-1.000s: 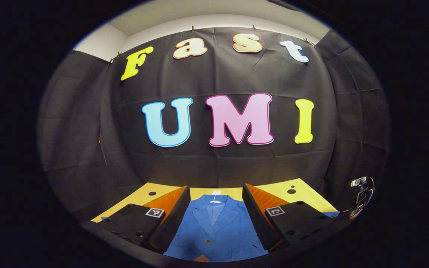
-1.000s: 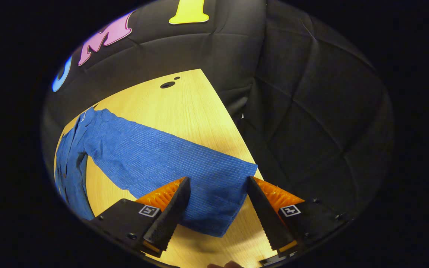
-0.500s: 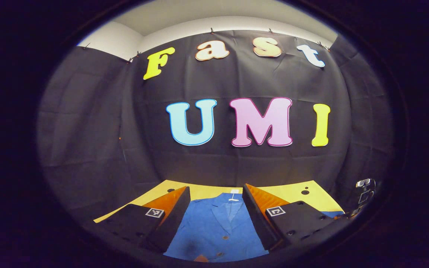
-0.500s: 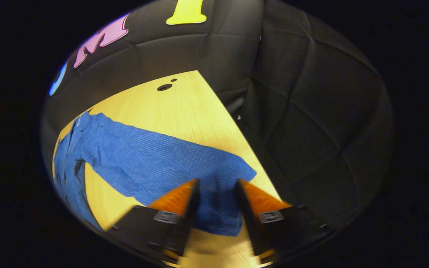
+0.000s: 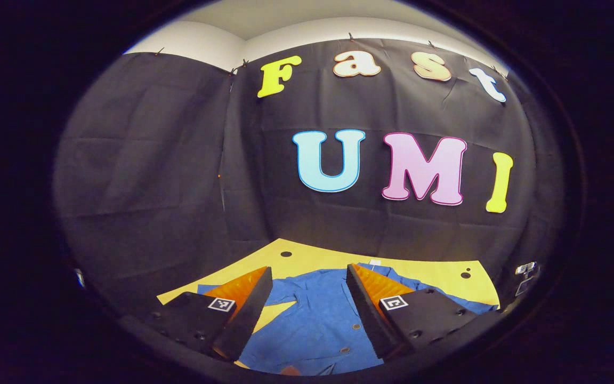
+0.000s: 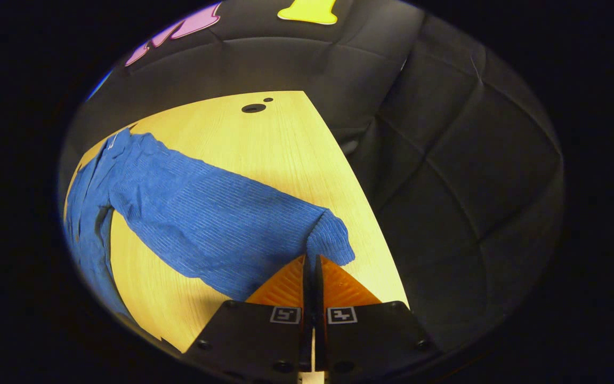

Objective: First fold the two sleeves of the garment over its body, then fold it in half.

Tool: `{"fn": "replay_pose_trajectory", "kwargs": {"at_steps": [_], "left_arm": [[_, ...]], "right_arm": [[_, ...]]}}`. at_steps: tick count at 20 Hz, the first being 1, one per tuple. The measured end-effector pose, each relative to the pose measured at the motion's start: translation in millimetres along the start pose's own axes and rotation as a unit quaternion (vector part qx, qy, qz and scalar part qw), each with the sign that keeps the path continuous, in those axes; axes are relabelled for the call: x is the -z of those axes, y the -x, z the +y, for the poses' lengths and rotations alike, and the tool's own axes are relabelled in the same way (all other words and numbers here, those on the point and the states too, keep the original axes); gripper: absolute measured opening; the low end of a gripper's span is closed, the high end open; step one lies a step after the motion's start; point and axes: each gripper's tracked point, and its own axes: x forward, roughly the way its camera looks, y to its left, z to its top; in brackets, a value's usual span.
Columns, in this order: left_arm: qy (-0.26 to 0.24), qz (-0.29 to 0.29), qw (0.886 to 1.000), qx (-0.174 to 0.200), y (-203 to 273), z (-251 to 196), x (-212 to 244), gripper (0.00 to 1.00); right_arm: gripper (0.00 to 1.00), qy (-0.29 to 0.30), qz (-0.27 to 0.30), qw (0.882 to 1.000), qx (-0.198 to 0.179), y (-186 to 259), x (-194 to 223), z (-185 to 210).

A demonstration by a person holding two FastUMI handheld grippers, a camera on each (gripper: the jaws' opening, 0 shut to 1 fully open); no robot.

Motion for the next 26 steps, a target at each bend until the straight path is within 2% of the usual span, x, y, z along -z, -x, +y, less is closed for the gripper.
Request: {"fn": "replay_pose_trajectory", "kwargs": {"at_steps": [3, 9, 12, 15, 20, 26], "left_arm": [[0.009, -0.01, 1.0, 0.001, 3, -4, -8, 0.81], [-0.016, -0.032, 0.999, 0.003, 15, 0, -14, 0.81], [-0.007, -0.033, 0.999, 0.012, 9, 4, -16, 0.81], [-0.006, -0.03, 0.999, 0.031, -2, 6, -20, 0.81], [-0.019, -0.038, 0.998, 0.053, -20, 24, -33, 0.81], [-0.005, -0.03, 0.997, 0.066, -43, 55, -32, 0.81]], "right_arm": [[0.05, -0.001, -0.004, 1.0, -0.005, -1, -1, 0], [0.03, -0.016, -0.015, 1.0, -0.014, 0, -7, 2], [0.02, -0.033, -0.058, 0.997, -0.025, 11, -35, 13], [0.02, -0.031, -0.078, 0.996, -0.038, 31, -49, 27], [0.02, -0.063, -0.115, 0.99, -0.055, 70, -67, 58], [0.02, -0.051, -0.143, 0.984, -0.091, 124, -88, 130]]}}
